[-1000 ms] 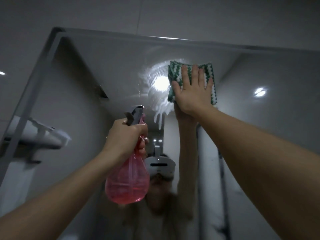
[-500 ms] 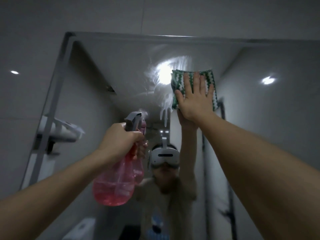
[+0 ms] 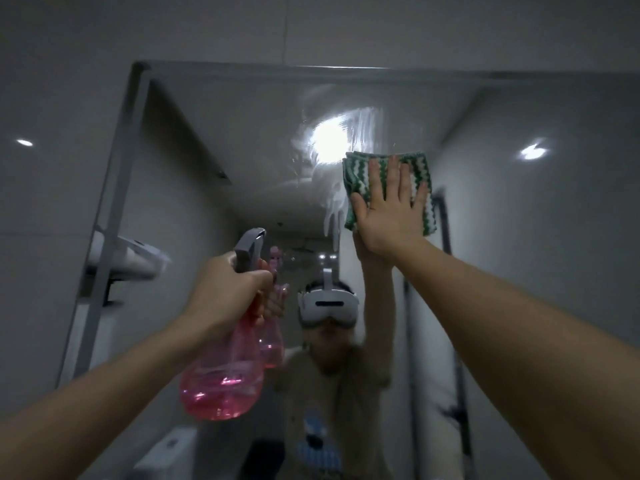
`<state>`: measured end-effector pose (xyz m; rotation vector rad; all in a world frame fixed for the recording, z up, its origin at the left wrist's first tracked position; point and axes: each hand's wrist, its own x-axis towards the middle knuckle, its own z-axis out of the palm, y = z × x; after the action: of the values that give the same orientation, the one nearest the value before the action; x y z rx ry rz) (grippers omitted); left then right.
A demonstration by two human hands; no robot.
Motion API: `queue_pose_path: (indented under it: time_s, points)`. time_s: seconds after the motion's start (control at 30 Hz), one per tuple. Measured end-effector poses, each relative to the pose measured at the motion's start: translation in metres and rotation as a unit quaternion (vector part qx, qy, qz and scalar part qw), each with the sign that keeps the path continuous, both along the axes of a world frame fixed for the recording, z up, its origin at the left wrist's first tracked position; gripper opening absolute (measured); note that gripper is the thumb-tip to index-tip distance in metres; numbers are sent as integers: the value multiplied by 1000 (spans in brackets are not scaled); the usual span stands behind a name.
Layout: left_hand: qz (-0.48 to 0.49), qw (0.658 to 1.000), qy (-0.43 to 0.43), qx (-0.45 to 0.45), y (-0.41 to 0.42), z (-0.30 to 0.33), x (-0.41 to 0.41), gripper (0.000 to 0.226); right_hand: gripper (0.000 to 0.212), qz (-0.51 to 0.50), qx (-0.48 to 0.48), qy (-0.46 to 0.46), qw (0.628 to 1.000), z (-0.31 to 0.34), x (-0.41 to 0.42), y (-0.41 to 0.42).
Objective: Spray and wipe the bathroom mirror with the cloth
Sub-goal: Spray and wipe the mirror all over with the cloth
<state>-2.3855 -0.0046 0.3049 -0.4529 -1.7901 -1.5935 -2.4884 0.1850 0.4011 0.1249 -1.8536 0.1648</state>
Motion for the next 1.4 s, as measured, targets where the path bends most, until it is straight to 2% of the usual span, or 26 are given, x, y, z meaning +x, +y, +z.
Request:
queue_pose_path:
  time_s: [0.1,0.33,0.47,0.57,0.67,0.73,0.87,0.97,1.1,1.23,1.4]
  points:
    - [9,1000,8,19,-21,3,-1,13,66,11,0,0,1000,-20,0,-27]
    - [21,999,7,50,-58,-20,1,15,69,68,102,22,992,-122,-5,-135]
    - [51,998,-2,44,-85,-36,6,17,65,80,175,-46,980,-164,8,-181]
    - [67,996,-6,56,-102,-41,10,20,60,56,250,-75,964,-170,8,-189]
    - [67,996,-4,65,-107,-35,10,12,57,31,311,-17,950,-148,9,-174]
    - [63,997,3,55,-101,-27,8,11,57,36,341,-22,939,-117,5,-159]
    - [36,998,18,42,-70,-5,3,15,58,42,227,-3,973,-47,6,-111]
    - [19,998,35,37,-41,10,-2,12,58,0,169,6,986,-6,4,-60]
    - [-4,998,45,39,2,23,-6,11,59,10,66,12,998,24,2,7]
    - [-83,994,37,63,47,26,-5,17,59,5,44,18,999,22,-1,36]
    - [-97,993,35,53,75,24,-9,19,59,12,44,31,999,20,-3,40]
